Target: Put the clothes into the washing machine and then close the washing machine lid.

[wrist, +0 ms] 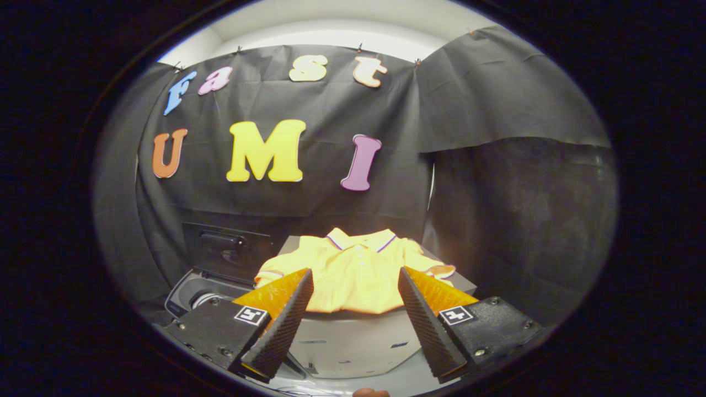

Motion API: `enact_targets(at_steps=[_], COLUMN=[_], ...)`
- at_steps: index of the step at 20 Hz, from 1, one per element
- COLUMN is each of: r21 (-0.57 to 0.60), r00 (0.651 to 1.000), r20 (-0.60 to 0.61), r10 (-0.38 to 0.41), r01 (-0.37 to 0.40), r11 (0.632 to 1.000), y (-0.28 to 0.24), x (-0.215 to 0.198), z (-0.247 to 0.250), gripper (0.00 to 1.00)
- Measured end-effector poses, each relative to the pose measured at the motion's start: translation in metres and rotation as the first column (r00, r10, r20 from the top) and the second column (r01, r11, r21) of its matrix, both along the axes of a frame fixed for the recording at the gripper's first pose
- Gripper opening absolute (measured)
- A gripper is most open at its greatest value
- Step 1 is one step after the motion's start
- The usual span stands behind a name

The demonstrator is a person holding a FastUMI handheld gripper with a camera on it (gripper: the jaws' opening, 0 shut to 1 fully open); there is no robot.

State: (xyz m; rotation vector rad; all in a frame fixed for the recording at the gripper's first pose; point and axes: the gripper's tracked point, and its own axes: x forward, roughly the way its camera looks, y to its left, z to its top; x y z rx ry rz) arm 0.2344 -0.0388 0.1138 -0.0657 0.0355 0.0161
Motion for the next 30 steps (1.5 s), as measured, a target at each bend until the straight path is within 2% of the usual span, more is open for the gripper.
enact_targets(at_steps=[6, 10, 13, 19, 20, 22, 24, 26, 27, 28, 30], r21=[-0.005, 0.002, -0.020, -0.048, -0.022, 0.020, 0.009, 0.013, 0.002, 0.005, 0.025], r00=[0.984, 0.950, 0.911, 0.838, 0.846, 0.823, 0.780, 0.726, 0.717, 0.715, 0.719], r20=[-0.178, -0.310, -0.412, -0.545, -0.534, -0.567, -0.625, -0.686, -0.697, -0.698, -0.695], r10=[0.024, 0.025, 0.009, -0.011, 0.001, 0.024, 0.039, 0.034, 0.033, 0.040, 0.023], r01=[-0.026, -0.025, -0.019, -0.018, -0.014, -0.016, -0.042, -0.035, -0.044, -0.051, -0.008], r11=[1.000, 1.000, 1.000, 0.999, 1.000, 1.000, 0.999, 0.999, 0.999, 0.999, 1.000], y=[0.003, 0.000, -0.006, -0.012, -0.011, -0.010, -0.011, -0.010, -0.009, -0.008, -0.010], x=[0.089, 0.132, 0.155, 0.172, 0.173, 0.174, 0.171, 0.168, 0.169, 0.171, 0.172], z=[0.005, -0.004, -0.022, -0.057, -0.053, -0.059, -0.060, -0.060, -0.059, -0.061, -0.057], gripper=[0.98, 0.98, 0.98, 0.99, 0.99, 0.99, 0.98, 0.97, 0.96, 0.72, 0.25])
